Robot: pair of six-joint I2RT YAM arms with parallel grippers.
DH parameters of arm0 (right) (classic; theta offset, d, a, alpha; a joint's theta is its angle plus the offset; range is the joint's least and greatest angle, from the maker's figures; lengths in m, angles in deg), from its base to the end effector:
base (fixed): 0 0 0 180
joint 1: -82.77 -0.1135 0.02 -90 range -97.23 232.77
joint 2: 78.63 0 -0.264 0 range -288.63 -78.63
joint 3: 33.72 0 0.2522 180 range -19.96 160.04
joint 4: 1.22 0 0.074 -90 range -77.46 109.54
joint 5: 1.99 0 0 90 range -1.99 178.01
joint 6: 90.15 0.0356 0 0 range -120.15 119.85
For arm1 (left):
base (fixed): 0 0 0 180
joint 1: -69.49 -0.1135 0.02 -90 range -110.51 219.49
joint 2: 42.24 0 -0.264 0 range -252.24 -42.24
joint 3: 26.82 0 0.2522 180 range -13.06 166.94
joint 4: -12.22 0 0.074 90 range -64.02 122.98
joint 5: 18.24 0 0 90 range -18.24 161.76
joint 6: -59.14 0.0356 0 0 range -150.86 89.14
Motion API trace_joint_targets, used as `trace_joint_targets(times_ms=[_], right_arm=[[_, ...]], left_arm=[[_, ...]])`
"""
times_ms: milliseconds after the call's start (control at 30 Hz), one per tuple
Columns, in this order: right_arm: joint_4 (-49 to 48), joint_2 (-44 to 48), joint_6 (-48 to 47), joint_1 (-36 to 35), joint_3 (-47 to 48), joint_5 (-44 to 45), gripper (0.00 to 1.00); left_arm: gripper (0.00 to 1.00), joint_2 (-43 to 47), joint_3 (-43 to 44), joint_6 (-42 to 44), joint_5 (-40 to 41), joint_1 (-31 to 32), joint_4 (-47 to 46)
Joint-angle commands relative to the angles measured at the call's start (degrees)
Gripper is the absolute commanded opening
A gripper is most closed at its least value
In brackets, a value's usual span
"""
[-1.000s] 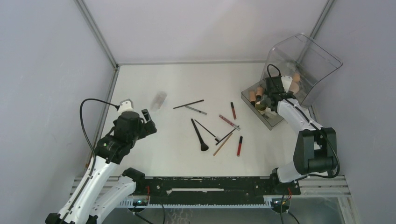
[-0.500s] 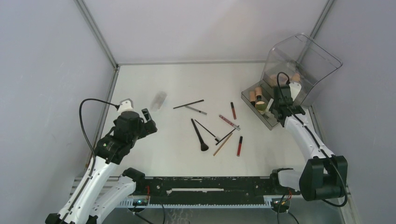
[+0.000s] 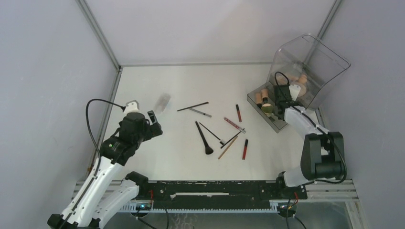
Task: Organize the makeup
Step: Place the makeup in the drawer, then pick up the makeup from the center of the board.
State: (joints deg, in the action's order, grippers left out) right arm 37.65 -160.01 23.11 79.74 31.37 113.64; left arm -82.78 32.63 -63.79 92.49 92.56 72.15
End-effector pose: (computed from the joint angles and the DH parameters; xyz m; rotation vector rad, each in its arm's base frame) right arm 0.2835 -0.0004 0.2167 0.5976 2.3623 -0.3650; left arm 0.1327 -0.0428 0.2964 -0.3762 2.2023 -0.1166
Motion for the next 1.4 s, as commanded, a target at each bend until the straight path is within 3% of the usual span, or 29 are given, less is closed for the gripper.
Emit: trace_joint_targets(times_ms=[0, 133, 267, 600, 767, 967, 1133, 1200, 1300, 1367], right_arm=[[-7.8, -6.5, -1.5, 0.2, 8.7, 2.1, 0.0], [-8.1, -10.0, -2.3, -0.3, 13.0, 2.7, 0.0], [-7.4, -7.3, -2.5, -1.1, 11.9, 3.1, 0.01], [-2.2, 12.3, 0.4, -2.9, 0.4, 0.1, 0.09], [1.9, 23.1, 1.4, -3.4, -3.4, -3.3, 0.18], [5.7, 31.2, 1.1, -3.5, -3.6, -6.2, 0.22], [7.8, 34.8, 2.1, -4.3, -2.7, -9.7, 0.25], [8.5, 35.2, 2.2, -4.7, -2.2, -9.8, 0.25], [8.9, 35.3, 1.9, -4.8, -1.8, -9.8, 0.25], [8.9, 35.3, 1.9, -4.8, -1.5, -9.7, 0.25]], left_arm=[[1.0, -3.6, -1.8, 3.5, -1.8, -0.8, -5.7], [1.0, -11.6, 0.2, 4.9, -3.1, -2.8, -7.3], [1.0, -18.3, 2.8, 6.4, -5.6, -5.1, -10.3], [1.0, -40.8, 19.4, 11.6, -2.8, -8.8, -9.9], [0.92, -52.2, 27.4, 17.8, -2.8, -11.3, -10.2], [0.9, -68.0, 41.2, 24.8, -7.9, -12.5, -7.3], [0.89, -76.1, 48.8, 25.8, -9.4, -13.7, -5.8], [0.84, -78.6, 50.9, 25.8, -10.7, -14.5, -5.2], [0.61, -80.8, 52.4, 26.1, -11.7, -14.9, -4.5], [0.56, -81.3, 52.9, 26.2, -12.2, -14.9, -3.8]])
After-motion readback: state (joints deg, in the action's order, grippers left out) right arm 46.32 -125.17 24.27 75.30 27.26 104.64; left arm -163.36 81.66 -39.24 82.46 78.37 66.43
